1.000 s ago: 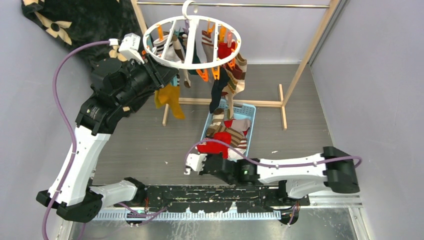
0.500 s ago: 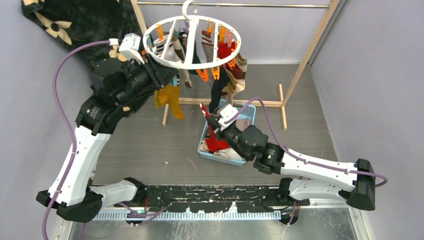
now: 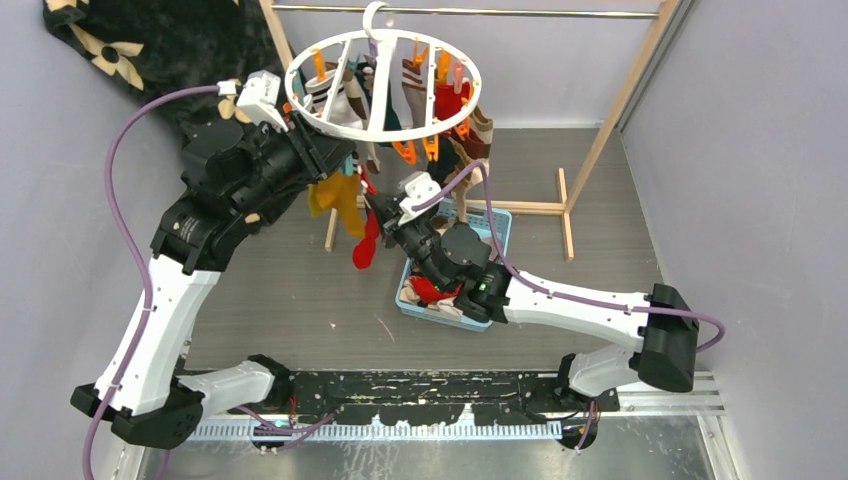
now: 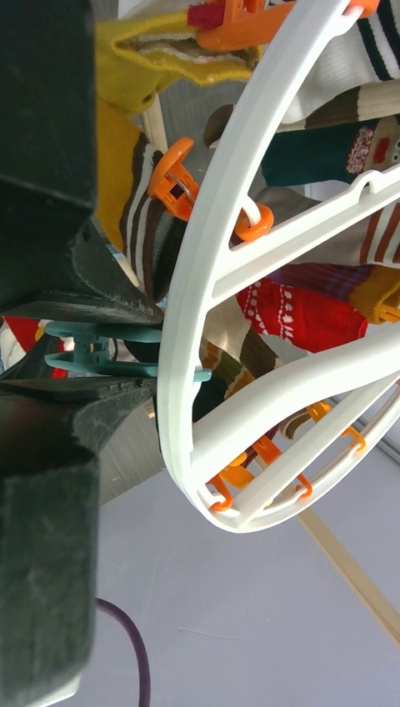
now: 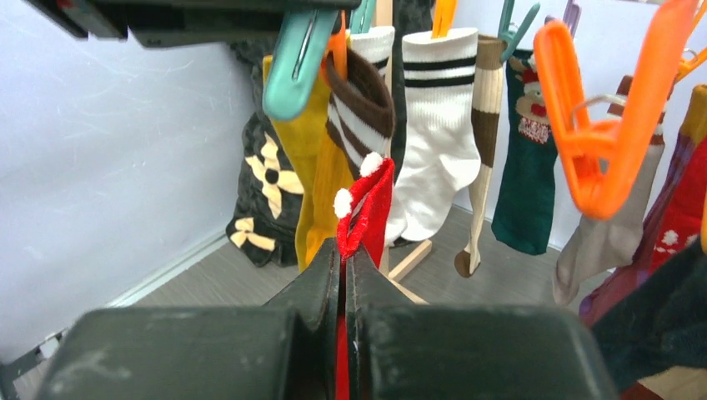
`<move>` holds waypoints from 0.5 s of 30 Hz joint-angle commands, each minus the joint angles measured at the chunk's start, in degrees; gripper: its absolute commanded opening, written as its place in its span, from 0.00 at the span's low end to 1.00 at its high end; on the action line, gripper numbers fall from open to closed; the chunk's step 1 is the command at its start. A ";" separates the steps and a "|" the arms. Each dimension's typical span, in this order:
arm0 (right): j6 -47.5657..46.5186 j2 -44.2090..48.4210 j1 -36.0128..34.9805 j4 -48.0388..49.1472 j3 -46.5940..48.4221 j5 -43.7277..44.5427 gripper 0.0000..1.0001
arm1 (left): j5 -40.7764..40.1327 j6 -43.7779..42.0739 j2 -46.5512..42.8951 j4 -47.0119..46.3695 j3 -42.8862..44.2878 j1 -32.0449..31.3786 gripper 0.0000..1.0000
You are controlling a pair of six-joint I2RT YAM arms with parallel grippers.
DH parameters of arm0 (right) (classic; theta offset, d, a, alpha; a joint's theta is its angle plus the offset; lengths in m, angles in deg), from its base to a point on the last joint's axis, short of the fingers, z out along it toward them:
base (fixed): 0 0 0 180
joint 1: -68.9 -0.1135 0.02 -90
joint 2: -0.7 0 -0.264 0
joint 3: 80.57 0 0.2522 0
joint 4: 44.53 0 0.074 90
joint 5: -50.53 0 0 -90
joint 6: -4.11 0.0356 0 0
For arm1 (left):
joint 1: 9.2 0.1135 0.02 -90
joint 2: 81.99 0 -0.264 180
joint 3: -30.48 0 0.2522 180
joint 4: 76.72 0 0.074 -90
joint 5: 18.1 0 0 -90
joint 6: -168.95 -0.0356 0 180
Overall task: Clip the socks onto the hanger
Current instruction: Clamp the sock onto the hanger.
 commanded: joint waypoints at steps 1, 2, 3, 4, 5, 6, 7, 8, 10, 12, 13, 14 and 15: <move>0.60 -1.32 0.17 7.70 5.29 1.46 0.01 | -1.03 0.08 -1.97 -1.06 -0.70 0.08 0.00; 0.61 -1.78 0.17 7.96 5.76 1.40 0.01 | -1.00 0.07 -2.01 -1.24 -0.87 0.11 0.00; 0.72 -2.10 0.23 8.00 6.23 1.29 0.01 | -1.09 0.02 -2.10 -1.37 -1.03 0.07 0.00; 0.82 -2.50 0.17 7.88 6.69 1.10 0.01 | -1.14 -0.04 -2.13 -1.53 -1.16 0.11 0.00; 1.06 -2.83 0.19 7.65 7.12 0.79 0.01 | -1.27 -0.09 -2.23 -1.71 -1.26 0.09 0.00; 1.25 -3.20 0.17 7.40 7.50 0.50 0.01 | -1.33 -0.14 -2.21 -1.76 -1.28 0.13 0.00; 1.57 -3.43 0.19 7.20 7.79 0.29 0.01 | -1.37 -0.21 -2.22 -1.70 -1.28 0.10 0.00; 1.72 -3.66 0.18 7.14 8.02 0.10 0.01 | -1.37 -0.16 -2.21 -1.72 -1.28 0.09 0.00; 2.13 -4.23 0.17 7.05 8.35 -0.37 0.01 | -1.38 -0.12 -2.23 -1.87 -1.28 0.09 0.00; 2.47 -4.63 0.18 6.65 8.73 -0.90 0.01 | -1.38 -0.06 -2.20 -2.00 -1.36 0.08 0.00; 2.58 -4.80 0.17 6.47 8.96 -1.06 0.01 | -1.38 -0.04 -2.32 -2.02 -1.37 0.04 0.00; 2.67 -5.05 0.24 6.20 9.14 -1.12 0.01 | -1.37 0.03 -2.29 -1.98 -1.37 0.05 0.00; 2.78 -5.23 0.20 6.03 9.32 -1.30 0.01 | -1.33 0.10 -2.35 -2.07 -1.37 0.06 0.00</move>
